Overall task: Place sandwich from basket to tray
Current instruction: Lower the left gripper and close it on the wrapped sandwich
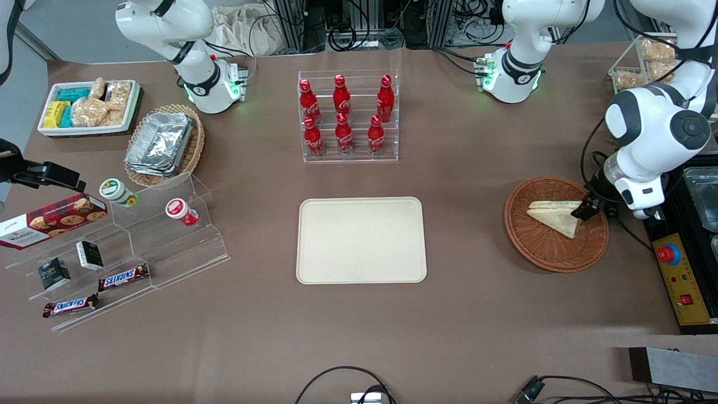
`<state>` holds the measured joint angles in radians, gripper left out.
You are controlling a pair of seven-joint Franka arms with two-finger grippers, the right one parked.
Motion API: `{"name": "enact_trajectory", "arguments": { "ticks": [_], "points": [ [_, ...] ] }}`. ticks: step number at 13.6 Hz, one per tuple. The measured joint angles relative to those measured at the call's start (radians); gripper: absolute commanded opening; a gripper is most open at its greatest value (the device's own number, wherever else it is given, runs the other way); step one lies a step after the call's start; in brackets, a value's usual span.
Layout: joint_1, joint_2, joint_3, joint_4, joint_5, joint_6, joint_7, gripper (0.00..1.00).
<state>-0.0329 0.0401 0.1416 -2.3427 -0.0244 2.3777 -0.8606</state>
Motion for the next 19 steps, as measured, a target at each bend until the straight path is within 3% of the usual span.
{"name": "enact_trajectory", "arguments": {
  "ticks": [17, 18, 19],
  "points": [
    [0.000, 0.131, 0.000, -0.024, -0.017, 0.164, 0.000, 1.00],
    [0.000, 0.137, 0.000, -0.024, -0.021, 0.170, 0.000, 0.99],
    [0.000, 0.141, 0.000, -0.024, -0.024, 0.174, 0.000, 0.89]
  ]
}}
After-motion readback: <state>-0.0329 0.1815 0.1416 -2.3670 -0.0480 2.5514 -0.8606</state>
